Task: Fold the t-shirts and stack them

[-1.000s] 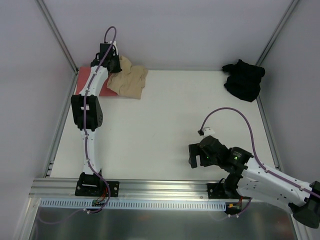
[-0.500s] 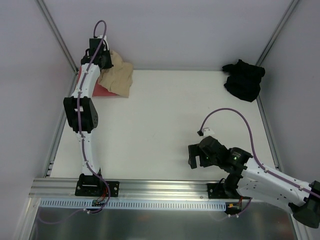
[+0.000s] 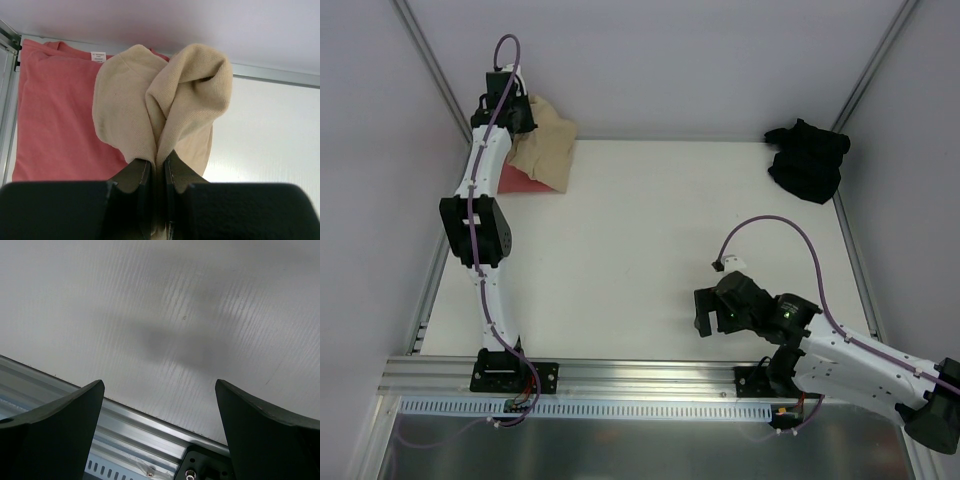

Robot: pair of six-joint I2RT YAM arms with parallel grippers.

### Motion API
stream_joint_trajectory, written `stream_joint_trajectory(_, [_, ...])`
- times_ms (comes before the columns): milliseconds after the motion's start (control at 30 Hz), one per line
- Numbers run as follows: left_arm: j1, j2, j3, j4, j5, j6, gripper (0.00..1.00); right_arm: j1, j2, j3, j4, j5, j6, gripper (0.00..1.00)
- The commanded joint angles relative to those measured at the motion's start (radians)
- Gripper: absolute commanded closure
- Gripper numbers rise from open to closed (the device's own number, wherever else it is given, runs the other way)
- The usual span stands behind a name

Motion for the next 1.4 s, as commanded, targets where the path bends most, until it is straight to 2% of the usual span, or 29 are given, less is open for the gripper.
stream_joint_trajectory(0, [0.020, -0.110, 0.054, 0.035, -0.001, -0.009, 1.00, -0.003, 0.003, -0.005, 0.021, -0.006, -0.012, 0.00])
stream_joint_trajectory(733, [0.041, -0.147, 0.073, 0.032, 0.007, -0.037, 1.00, -0.003, 0.015, -0.018, 0.044, -0.021, -0.003, 0.01])
stream_joint_trajectory(1367, [0.032, -0.136, 0.119, 0.048, 0.128, -0.143, 1.00, -0.005, 0.015, -0.033, 0.062, -0.030, 0.004, 0.01])
